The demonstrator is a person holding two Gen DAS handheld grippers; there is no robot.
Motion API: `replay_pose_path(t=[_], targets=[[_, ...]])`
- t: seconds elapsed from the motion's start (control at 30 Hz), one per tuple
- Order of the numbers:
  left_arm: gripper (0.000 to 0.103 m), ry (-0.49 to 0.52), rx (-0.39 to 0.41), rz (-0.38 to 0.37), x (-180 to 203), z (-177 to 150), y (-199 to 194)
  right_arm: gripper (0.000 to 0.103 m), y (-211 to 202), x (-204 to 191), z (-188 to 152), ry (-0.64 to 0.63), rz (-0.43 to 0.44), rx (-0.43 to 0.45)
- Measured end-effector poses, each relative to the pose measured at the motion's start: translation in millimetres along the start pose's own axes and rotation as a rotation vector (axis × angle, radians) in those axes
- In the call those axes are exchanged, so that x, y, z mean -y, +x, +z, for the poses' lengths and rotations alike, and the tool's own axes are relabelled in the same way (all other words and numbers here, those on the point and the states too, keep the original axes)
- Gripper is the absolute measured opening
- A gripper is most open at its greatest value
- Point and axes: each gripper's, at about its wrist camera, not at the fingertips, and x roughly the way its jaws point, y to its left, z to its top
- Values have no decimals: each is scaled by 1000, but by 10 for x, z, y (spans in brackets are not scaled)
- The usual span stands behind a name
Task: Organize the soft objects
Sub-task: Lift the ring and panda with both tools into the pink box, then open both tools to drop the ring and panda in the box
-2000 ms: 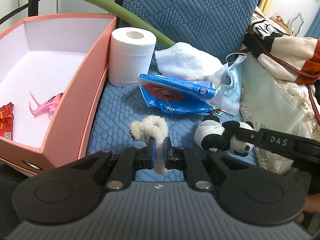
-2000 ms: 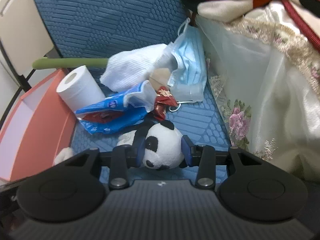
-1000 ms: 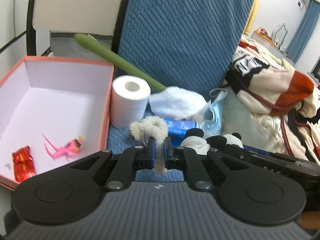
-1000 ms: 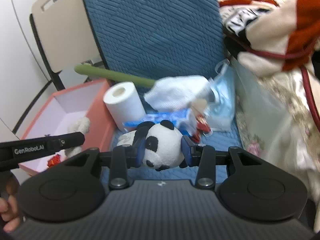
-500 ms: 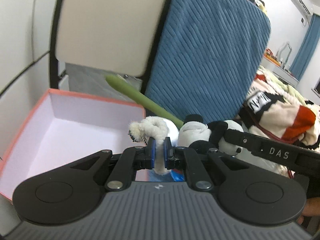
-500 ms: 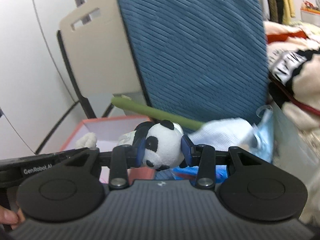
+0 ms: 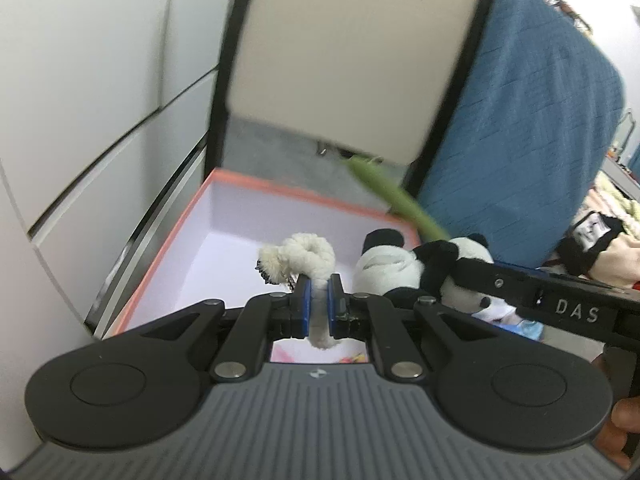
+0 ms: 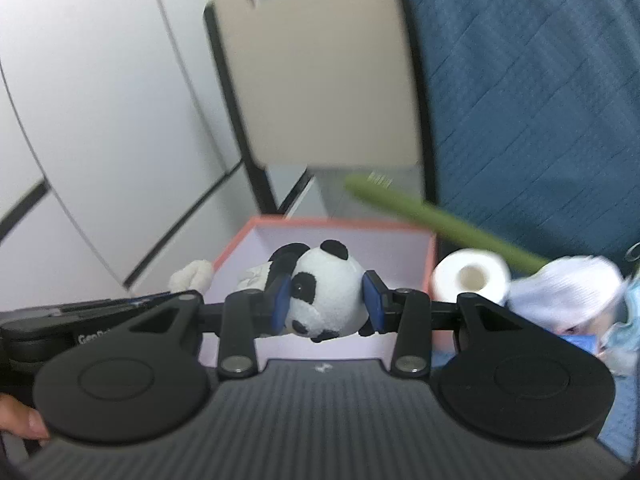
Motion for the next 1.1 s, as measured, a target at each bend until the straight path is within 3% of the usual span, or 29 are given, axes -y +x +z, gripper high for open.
replay_pose_path(t=[0.3,0.53,0.6,0.63,0.73,0.87,1.1], targets=[[10,-43,-127,54,-489,-355,366,43,693,-269,-402,-35,26,-202],[11,-45,-144,71,-548,-439,458,45,899,-317,-608,-44,26,-264],[27,-54,-149,76,-560,-432,436,45,907,-325,-618,-51,32,-265],[29,-62,-141,79,-569,-428,412,43,898,-336,-611,-53,35,-263],[30,-64,-115,95,-548,-383,328,49,847,-334,-573,-50,54,-250],[37,-57,-56,83,-417,-302,155,49,694,-321,-501,-40,66,-195],[37,-9,33,27,-38,-207,-102,49,255,-202,-347,-38,65,-65]])
